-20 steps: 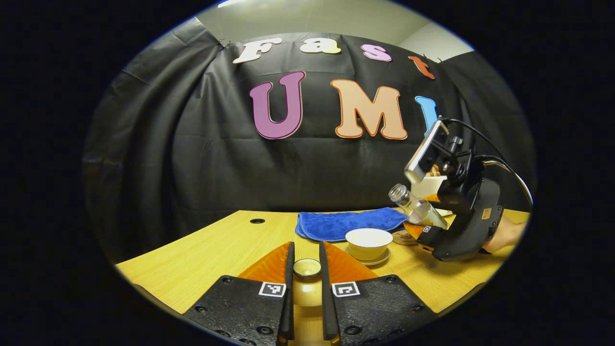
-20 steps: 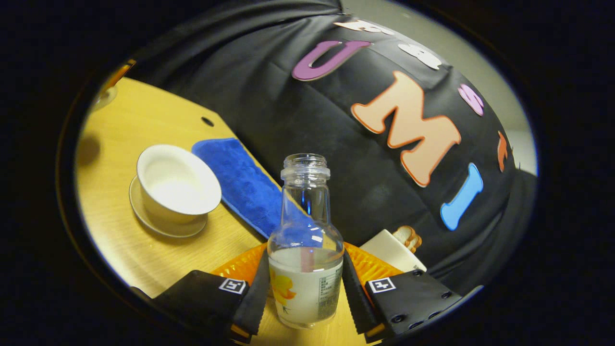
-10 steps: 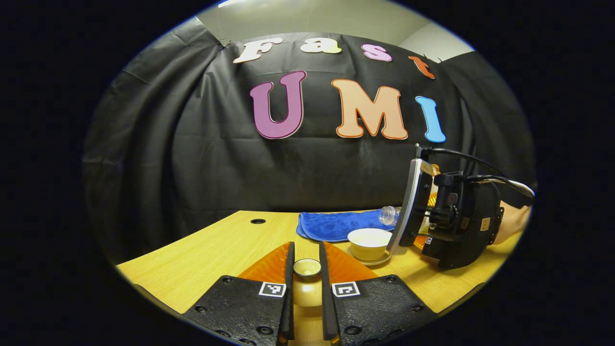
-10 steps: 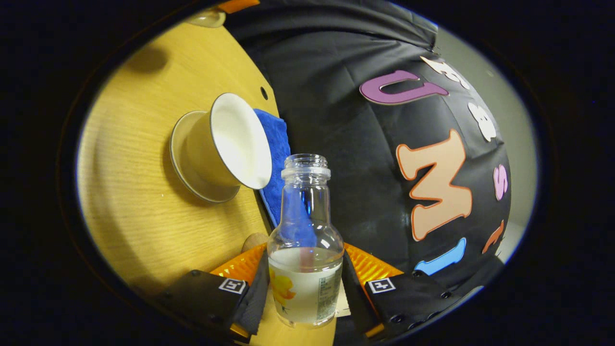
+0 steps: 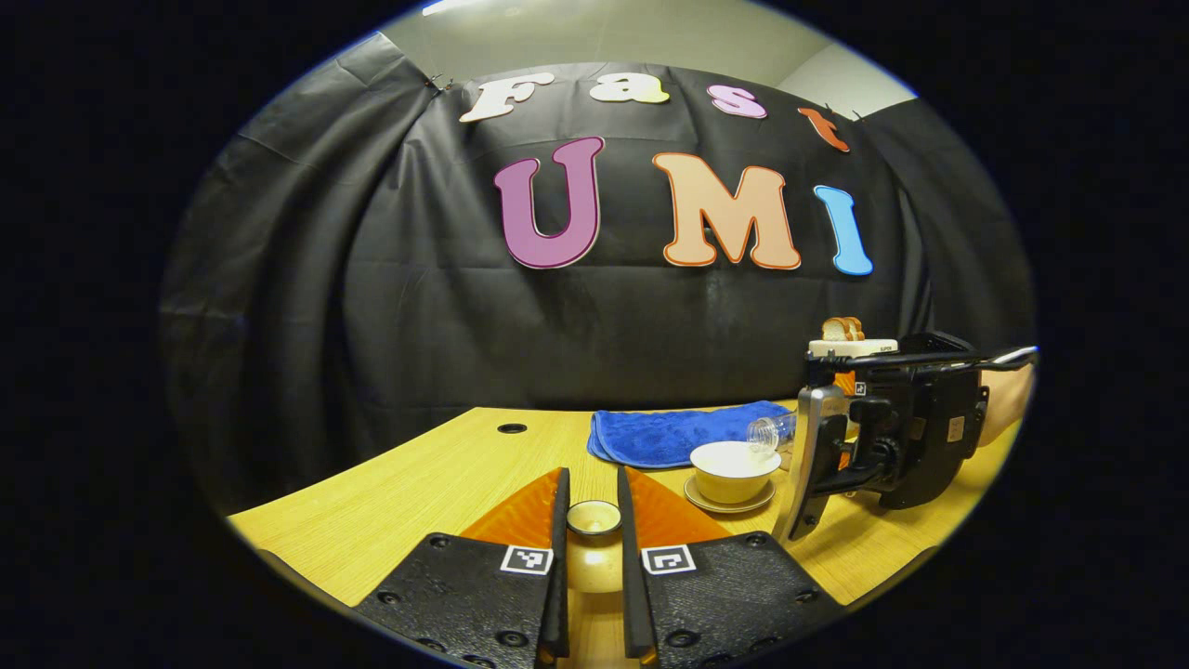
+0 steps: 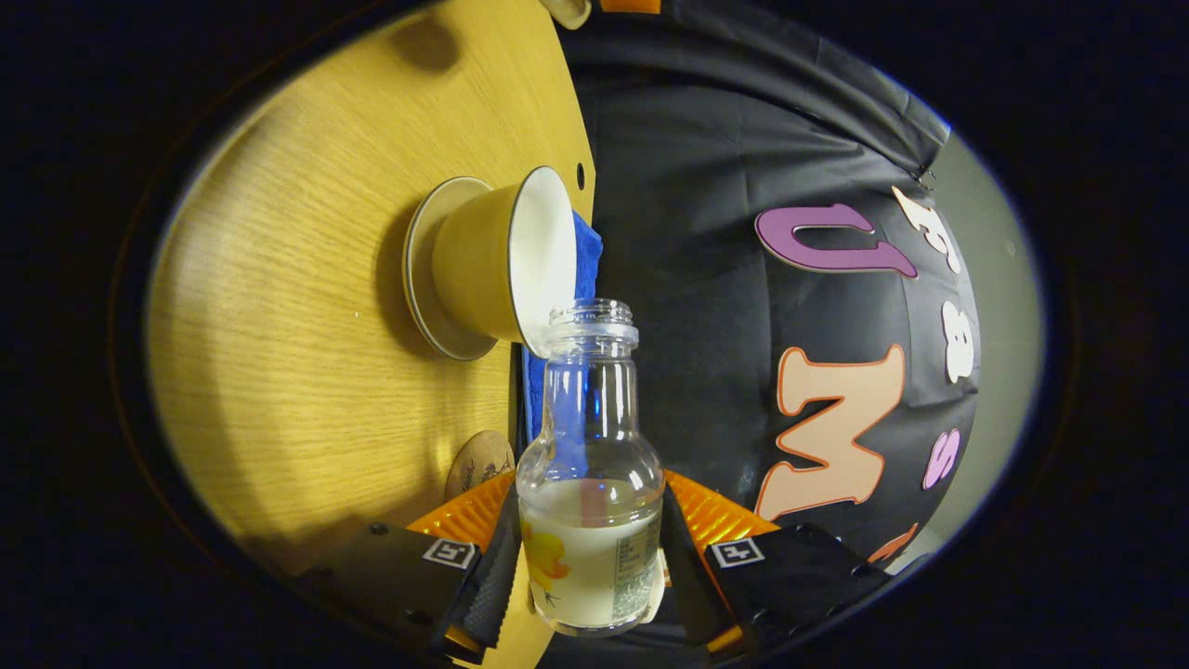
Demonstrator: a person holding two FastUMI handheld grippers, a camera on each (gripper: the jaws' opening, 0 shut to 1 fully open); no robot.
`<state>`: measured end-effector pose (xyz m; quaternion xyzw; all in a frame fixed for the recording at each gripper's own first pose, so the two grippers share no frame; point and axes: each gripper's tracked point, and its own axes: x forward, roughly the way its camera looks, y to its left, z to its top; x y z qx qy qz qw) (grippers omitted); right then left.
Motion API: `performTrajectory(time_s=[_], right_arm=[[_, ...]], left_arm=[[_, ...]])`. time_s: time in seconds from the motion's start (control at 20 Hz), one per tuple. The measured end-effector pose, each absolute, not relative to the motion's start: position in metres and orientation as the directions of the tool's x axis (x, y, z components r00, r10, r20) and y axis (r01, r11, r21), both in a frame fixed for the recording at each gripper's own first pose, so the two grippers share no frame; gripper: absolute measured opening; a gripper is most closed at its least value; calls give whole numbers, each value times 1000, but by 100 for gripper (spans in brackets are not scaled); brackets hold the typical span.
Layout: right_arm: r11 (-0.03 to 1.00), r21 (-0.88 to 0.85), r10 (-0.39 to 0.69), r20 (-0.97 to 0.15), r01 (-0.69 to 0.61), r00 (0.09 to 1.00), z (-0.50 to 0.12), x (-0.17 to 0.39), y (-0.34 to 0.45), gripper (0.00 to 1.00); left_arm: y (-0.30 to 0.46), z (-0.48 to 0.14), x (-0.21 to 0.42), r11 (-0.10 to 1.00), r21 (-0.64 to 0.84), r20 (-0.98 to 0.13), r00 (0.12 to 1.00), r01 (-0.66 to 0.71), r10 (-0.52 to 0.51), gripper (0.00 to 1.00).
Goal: Open the teacup lid with one hand, grasp the water bottle and pour water into the teacup with the other hand; after pouring, place the water bottle on the coaster and then close the teacup lid.
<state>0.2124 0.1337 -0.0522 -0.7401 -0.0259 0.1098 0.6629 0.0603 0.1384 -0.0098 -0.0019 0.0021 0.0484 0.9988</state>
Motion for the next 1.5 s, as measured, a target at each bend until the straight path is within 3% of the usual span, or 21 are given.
performTrajectory(time_s=[1.0, 1.5], right_arm=[[-614, -785, 309, -146, 80, 940, -12, 209, 176, 75], [-648, -754, 335, -150, 111, 930, -12, 202, 191, 76]], left_arm=[[138, -10, 60, 995, -4, -4, 995, -96, 96, 20], [138, -10, 61, 995, -4, -3, 995, -96, 96, 20]])
